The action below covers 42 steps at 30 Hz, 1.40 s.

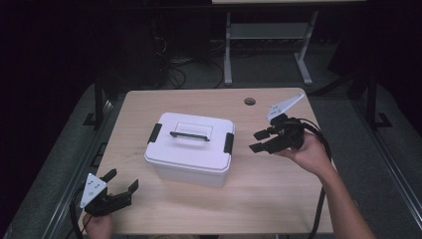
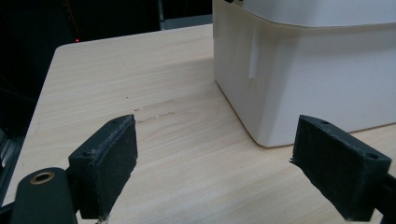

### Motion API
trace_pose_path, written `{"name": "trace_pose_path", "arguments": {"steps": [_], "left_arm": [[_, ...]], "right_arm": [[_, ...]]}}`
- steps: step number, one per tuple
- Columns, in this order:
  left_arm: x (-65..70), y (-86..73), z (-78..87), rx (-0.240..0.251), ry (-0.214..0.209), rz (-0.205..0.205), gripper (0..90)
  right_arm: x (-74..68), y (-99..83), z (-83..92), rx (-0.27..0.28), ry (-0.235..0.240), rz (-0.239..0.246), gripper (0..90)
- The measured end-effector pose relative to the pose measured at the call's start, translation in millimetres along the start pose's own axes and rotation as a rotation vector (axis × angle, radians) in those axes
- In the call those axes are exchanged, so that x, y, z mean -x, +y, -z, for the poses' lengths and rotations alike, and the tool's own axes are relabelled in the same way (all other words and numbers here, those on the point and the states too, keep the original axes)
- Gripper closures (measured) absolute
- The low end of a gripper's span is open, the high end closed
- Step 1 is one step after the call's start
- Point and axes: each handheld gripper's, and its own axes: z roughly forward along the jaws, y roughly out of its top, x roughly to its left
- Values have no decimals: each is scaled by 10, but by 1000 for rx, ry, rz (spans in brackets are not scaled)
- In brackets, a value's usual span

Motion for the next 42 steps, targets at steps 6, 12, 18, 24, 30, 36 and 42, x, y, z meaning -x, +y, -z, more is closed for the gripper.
{"name": "trace_pose_path", "arguments": {"steps": [6,12,18,24,30,36,42], "left_arm": [[8,3,-10,1,-2,1,130],[4,2,-10,0,-2,1,130],[-2,0,10,4,3,4,130],[8,1,15,5,1,1,130],[8,0,11,3,2,-1,130],[1,-5,5,-2,0,-2,130],[-1,-3,2,-2,1,0,130]], "right_arm": [[8,-117,35,14,-3,-22,483],[38,-230,61,16,-9,-41,472],[53,-347,67,16,-17,-61,460],[57,-486,77,19,-15,-83,460],[69,-573,101,27,-19,-97,458],[83,-686,118,28,-23,-119,456],[91,-813,113,27,-26,-137,453]]}}
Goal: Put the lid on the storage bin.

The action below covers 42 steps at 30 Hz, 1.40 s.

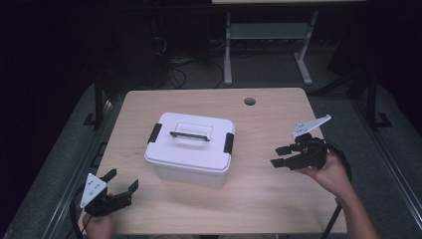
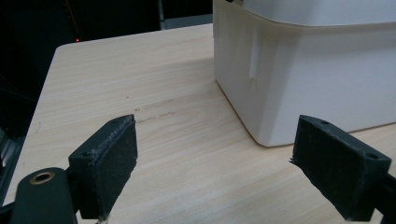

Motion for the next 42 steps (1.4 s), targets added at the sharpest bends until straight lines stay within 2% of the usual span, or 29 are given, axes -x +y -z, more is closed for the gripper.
{"name": "trace_pose_path", "arguments": {"steps": [19,42], "left_arm": [[11,-1,12,0,2,-7,130],[22,4,17,-2,6,-17,130]], "right_arm": [[52,-379,-12,5,0,-68,445],[53,-743,8,17,-3,-116,423]]}}
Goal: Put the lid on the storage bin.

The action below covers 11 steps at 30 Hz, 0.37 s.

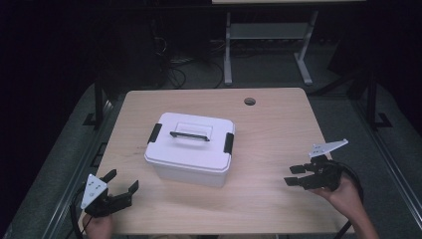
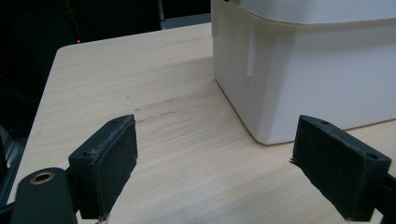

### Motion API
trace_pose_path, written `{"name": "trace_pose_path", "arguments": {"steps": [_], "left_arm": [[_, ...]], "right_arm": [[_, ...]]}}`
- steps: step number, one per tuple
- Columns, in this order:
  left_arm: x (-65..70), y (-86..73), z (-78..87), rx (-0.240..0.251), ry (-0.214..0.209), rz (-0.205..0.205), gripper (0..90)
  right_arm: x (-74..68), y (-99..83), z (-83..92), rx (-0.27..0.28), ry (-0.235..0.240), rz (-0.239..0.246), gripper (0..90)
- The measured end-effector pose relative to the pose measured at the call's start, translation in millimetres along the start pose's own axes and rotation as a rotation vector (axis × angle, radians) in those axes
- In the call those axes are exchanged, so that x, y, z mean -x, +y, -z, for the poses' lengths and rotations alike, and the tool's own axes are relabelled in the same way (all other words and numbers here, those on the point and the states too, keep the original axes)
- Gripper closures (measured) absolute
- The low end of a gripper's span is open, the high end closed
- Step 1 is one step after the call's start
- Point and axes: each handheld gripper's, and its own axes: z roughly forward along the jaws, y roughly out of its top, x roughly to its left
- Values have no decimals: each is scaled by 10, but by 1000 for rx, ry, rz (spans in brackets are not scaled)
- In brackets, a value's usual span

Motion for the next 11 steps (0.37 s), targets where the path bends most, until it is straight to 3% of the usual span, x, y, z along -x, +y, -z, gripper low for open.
{"name": "trace_pose_path", "arguments": {"steps": [11], "left_arm": [[4,4,2,-4,-2,-7,130]], "right_arm": [[-18,-203,11,3,0,-17,404]]}}
